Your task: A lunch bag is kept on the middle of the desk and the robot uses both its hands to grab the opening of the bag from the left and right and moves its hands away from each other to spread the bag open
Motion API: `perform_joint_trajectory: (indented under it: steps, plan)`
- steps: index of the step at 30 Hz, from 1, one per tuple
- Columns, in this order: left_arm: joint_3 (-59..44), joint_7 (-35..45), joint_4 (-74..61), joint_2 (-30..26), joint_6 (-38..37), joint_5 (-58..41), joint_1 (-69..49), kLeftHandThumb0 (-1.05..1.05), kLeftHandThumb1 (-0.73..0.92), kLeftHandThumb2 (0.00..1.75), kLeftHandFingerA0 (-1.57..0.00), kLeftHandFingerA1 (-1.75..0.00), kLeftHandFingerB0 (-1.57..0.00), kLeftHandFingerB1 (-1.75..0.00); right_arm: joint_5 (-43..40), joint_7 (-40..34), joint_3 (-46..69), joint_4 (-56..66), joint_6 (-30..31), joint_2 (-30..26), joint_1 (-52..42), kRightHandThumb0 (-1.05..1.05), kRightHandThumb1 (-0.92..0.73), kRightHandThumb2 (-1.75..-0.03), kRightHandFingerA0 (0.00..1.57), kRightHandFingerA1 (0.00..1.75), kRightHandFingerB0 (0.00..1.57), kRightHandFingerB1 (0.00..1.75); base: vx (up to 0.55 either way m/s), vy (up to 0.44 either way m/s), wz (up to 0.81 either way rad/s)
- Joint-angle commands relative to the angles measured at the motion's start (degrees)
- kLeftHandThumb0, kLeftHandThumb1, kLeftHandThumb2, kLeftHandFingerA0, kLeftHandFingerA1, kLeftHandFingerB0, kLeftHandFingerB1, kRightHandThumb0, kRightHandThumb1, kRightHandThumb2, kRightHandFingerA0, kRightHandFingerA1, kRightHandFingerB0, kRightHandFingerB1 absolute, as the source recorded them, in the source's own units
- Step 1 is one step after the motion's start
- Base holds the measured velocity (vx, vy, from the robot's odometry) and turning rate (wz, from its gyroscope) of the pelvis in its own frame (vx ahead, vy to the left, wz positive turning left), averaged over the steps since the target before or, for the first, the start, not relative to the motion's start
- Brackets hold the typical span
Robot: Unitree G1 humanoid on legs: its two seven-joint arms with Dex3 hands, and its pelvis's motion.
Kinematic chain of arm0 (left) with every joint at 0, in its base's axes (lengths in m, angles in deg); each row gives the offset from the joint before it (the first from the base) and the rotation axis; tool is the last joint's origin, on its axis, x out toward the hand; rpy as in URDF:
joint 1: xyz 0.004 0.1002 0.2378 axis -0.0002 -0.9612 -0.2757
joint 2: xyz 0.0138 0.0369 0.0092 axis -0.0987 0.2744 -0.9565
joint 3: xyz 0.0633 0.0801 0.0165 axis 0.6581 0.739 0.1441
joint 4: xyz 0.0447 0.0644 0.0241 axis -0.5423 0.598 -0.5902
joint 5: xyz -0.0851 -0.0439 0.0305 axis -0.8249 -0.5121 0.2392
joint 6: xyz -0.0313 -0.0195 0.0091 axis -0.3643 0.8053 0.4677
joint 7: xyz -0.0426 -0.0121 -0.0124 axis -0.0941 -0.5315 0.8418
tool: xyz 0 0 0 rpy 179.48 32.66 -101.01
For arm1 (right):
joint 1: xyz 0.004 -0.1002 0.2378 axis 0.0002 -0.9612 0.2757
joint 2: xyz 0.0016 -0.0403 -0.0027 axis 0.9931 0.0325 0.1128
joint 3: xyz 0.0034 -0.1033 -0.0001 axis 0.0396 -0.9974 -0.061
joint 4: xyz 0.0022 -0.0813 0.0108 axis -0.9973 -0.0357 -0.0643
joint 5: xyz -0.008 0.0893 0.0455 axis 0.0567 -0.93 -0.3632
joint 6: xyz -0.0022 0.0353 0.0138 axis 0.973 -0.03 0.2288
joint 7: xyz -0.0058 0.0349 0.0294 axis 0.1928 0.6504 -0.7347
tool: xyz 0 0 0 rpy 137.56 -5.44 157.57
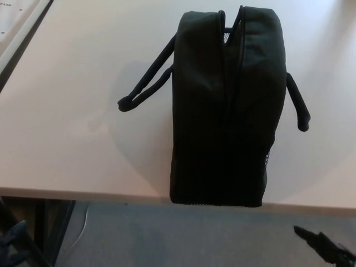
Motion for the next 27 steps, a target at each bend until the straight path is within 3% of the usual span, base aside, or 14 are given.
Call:
perform_joint_trajectory:
  steps: [1,2,3,6,10,15,17,18,20,21,22,25,26,27]
  plan:
    - [-9.27,-9.75,-10.06,5.46,-17.18,3.15,-3.12,0.02,0.60,0.58,-0.45,-0.39,-0.19,-0.29,7.52,-15.93,10.28,15.68,-10.86,-2.35,-6.07,-0.29,-0.55,-0.56,0.44,0.39,0.26,0.34,0.00,0.000,0.00]
    - [-10.46,-9.43,-11.39,6.19,-19.11,2.68,-2.74,0.10,0.61,0.58,-0.43,-0.39,-0.18,-0.28,7.59,-15.56,12.28,18.69,-11.17,-2.41,-6.90,-0.28,-0.54,-0.56,0.78,0.52,0.22,0.34,0.00,0.000,0.00]
    - [-11.44,-8.98,-12.59,6.73,-20.85,2.04,-2.31,0.10,0.61,0.58,-0.43,-0.39,-0.18,-0.28,7.65,-15.17,14.14,21.53,-11.51,-2.52,-7.61,-0.28,-0.54,-0.56,0.78,0.52,0.22,0.34,0.00,0.000,0.00]
    - [-16.56,-9.28,-19.32,7.46,-21.49,4.31,-0.97,0.13,0.57,0.57,-0.45,-0.42,-0.18,-0.30,6.25,-13.48,18.77,26.13,-12.94,-3.22,-6.40,-0.27,-0.51,-0.55,0.36,0.36,0.19,0.31,0.00,0.000,0.00]
    - [-21.87,-8.92,-24.99,6.34,-20.40,5.27,1.28,0.07,0.54,0.57,-0.51,-0.44,-0.20,-0.32,6.71,-12.39,23.56,28.99,-12.07,-5.62,-3.23,-0.27,-0.49,-0.55,0.38,0.36,0.19,0.30,0.00,0.000,0.00]
    - [-27.38,-8.63,-21.89,-0.70,-20.36,7.12,10.03,0.11,0.48,0.63,-0.67,-0.53,-0.32,-0.37,3.17,-9.11,26.81,23.20,-14.03,-12.92,4.84,-0.23,-0.45,-0.54,0.33,0.35,0.22,0.29,0.00,0.000,0.00]
    - [-27.65,-7.28,-16.29,-7.75,-20.74,9.91,14.19,0.17,0.44,0.57,-0.45,-0.44,-0.36,-0.35,4.17,-8.18,26.93,16.10,-13.60,-18.67,10.85,-0.26,-0.37,-0.56,0.29,0.41,0.19,0.32,0.00,0.000,0.00]
    - [-27.79,-7.61,-13.56,-10.53,-20.90,12.31,16.08,0.07,0.30,0.83,-0.32,-0.58,-0.20,-0.52,4.73,-8.13,26.45,12.67,-13.42,-20.75,13.58,-0.22,-0.37,-0.54,0.29,0.40,0.19,0.31,0.00,0.000,0.00]
    - [-27.65,-9.53,-8.38,-14.66,-21.90,17.03,19.40,0.05,0.30,0.82,-0.33,-0.58,-0.20,-0.52,4.84,-7.76,25.06,6.58,-13.39,-23.43,17.93,-0.09,-0.35,-0.51,0.31,0.40,0.21,0.29,0.00,0.000,0.00]
    - [-27.11,-11.78,-5.41,-17.28,-21.65,20.57,21.70,0.02,0.30,0.81,-0.34,-0.57,-0.20,-0.51,4.26,-6.79,24.03,2.60,-12.55,-24.80,20.85,-0.02,-0.24,-0.79,0.17,0.54,0.12,0.52,0.00,0.000,0.00]
    - [-26.24,-13.39,-3.58,-18.99,-21.04,22.84,23.30,0.02,0.29,0.81,-0.33,-0.57,-0.19,-0.51,4.10,-6.11,23.33,-0.33,-11.68,-25.77,22.97,-0.04,-0.37,-0.51,0.34,0.41,0.25,0.32,0.00,0.000,0.00]
    - [-21.29,-18.82,1.80,-25.38,-18.41,30.40,29.03,-0.05,0.48,0.54,-0.41,-0.35,-0.27,-0.31,5.38,-4.72,20.31,-10.37,-9.60,-28.68,30.61,-0.03,-0.36,-0.51,0.35,0.41,0.22,0.30,0.00,0.000,0.00]
    - [-18.98,-21.45,2.87,-27.75,-16.96,33.69,31.17,-0.03,0.33,0.83,-0.28,-0.54,-0.13,-0.49,6.14,-4.26,18.78,-14.37,-9.28,-29.54,33.83,-0.10,-0.35,-0.51,0.35,0.39,0.23,0.31,0.00,0.000,0.00]
    - [-17.31,-21.54,3.33,-28.58,-16.25,34.35,33.10,-0.03,0.34,0.84,-0.31,-0.55,-0.15,-0.49,6.90,-3.21,17.40,-16.67,-8.58,-30.38,36.17,-0.21,-0.38,-0.54,0.31,0.38,0.20,0.30,0.00,0.000,0.00]
